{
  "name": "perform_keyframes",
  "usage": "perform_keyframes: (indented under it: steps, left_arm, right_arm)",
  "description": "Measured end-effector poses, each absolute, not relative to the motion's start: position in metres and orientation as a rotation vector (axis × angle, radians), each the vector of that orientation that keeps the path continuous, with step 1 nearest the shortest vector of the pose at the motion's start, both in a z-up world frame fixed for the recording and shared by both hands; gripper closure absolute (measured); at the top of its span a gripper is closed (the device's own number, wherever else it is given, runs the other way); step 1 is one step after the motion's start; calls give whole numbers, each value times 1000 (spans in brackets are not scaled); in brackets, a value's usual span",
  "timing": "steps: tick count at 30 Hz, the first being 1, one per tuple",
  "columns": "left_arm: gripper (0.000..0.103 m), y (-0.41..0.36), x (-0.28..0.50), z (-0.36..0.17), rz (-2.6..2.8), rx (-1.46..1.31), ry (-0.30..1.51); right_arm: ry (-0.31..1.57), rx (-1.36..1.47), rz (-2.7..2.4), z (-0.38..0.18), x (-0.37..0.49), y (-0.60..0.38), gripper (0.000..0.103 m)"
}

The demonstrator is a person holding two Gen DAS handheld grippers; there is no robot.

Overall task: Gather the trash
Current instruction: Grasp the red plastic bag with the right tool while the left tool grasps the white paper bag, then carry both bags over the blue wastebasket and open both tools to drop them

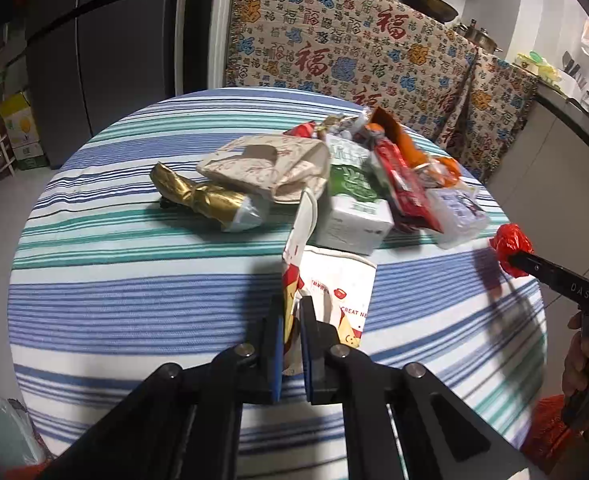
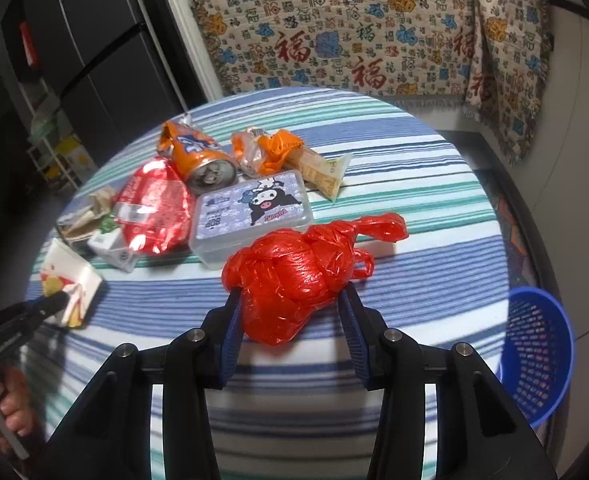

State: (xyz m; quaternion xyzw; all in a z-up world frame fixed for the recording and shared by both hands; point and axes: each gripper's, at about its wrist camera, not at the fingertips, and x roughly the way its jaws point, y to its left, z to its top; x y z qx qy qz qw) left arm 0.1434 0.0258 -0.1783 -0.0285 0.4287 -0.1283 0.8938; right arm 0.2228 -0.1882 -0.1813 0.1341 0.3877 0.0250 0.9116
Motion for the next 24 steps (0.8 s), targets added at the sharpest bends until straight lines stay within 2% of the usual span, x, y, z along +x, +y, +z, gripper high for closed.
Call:
perform_keyframes:
  steps: [14,24]
  left_arm:
    - [96,-56,131,-146,-426,-26,873]
    - [96,-225,154,-131,-668,9,892]
  right_arm:
    - [768,323,96,-150,202,-222,59]
    - [818,298,-89,-144,152,-341,58]
